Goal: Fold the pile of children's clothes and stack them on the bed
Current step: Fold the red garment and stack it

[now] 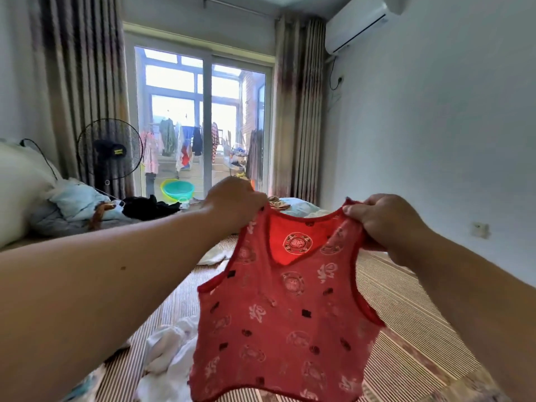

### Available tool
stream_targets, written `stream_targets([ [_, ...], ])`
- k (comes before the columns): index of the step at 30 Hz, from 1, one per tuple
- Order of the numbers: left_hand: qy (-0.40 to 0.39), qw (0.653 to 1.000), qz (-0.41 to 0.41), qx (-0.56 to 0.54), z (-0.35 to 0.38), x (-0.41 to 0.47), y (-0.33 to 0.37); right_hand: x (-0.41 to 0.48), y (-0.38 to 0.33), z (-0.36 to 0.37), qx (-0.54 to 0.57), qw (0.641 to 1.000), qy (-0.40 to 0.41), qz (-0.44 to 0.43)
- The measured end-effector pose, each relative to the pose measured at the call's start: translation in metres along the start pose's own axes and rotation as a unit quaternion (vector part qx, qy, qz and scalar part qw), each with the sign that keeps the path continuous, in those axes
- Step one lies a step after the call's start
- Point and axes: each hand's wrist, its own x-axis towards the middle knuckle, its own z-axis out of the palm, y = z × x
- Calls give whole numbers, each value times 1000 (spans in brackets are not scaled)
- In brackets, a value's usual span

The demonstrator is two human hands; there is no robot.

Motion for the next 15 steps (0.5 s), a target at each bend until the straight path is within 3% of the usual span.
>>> stream_targets([
  [2,-43,999,-14,-13,7,-4,17,-5,-7,18,28,999,-26,-5],
  [5,-106,967,-75,-217,18,-14,35,-19,-21,41,84,994,-74,1],
  [9,-140,927,-95,-335,9,-22,45,-29,-33,41,182,974,-132,-2],
  [12,-170,934,-48,-311,-4,-24,43,-34,-34,32,150,966,-207,-41],
  [15,-108,969,44,-216,-9,-24,31,-32,-35,27,75,978,-185,-67],
])
